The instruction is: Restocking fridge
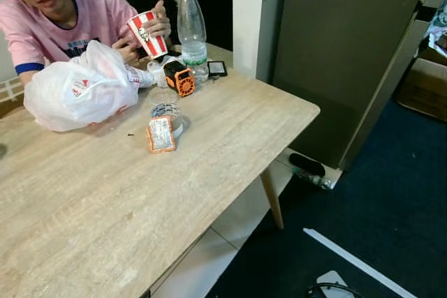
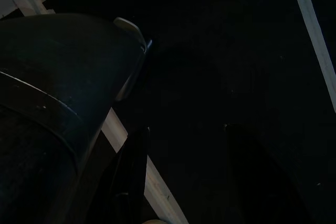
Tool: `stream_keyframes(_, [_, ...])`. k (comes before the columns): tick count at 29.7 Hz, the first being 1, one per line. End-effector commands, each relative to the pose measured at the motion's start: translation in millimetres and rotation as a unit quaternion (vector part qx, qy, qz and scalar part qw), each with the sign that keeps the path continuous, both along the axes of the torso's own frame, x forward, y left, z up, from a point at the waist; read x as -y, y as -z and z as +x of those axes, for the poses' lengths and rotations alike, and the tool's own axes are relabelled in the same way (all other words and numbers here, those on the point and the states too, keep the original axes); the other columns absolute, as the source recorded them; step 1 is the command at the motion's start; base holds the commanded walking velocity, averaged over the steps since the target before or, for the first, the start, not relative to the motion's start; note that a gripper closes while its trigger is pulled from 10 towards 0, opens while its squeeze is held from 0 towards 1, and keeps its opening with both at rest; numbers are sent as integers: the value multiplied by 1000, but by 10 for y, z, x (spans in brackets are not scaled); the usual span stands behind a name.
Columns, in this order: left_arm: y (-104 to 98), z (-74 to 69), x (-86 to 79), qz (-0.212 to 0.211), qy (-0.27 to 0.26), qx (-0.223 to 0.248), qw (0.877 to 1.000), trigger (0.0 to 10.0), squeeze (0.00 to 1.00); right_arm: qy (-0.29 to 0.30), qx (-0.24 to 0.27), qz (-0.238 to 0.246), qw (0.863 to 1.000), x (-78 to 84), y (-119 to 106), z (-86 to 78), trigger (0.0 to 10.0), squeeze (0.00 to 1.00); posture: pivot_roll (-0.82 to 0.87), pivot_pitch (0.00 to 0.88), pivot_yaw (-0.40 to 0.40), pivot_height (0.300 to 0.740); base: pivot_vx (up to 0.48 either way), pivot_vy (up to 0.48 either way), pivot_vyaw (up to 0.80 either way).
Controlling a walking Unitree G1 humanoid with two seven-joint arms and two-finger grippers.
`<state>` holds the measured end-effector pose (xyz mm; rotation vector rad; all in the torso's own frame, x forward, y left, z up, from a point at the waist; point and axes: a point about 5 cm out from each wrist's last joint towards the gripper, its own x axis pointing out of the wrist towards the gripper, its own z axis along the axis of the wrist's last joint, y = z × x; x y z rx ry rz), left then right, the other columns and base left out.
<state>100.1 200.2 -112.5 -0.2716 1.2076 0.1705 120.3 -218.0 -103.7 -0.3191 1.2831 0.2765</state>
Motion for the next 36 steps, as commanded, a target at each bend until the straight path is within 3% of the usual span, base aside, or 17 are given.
stream_keyframes(1, [-5,10,-19,4,11,-2,1000,10000,0,-3,9,0,1000,-4,-11,36,10000,0,-25,0,12,740,0,0,0])
stream_keyframes(20, [-43,162,-9,3,11,13,1000,10000,0,-4,28,-3,1000,11,-77,229,10000,0,-18,0,-6,740,0,0,0])
stream_keyframes(36, [-25,92,-19,3,11,3,1000,10000,0,-6,23,4,1000,-26,-68,223,10000,0,-27,0,1,740,0,0,0])
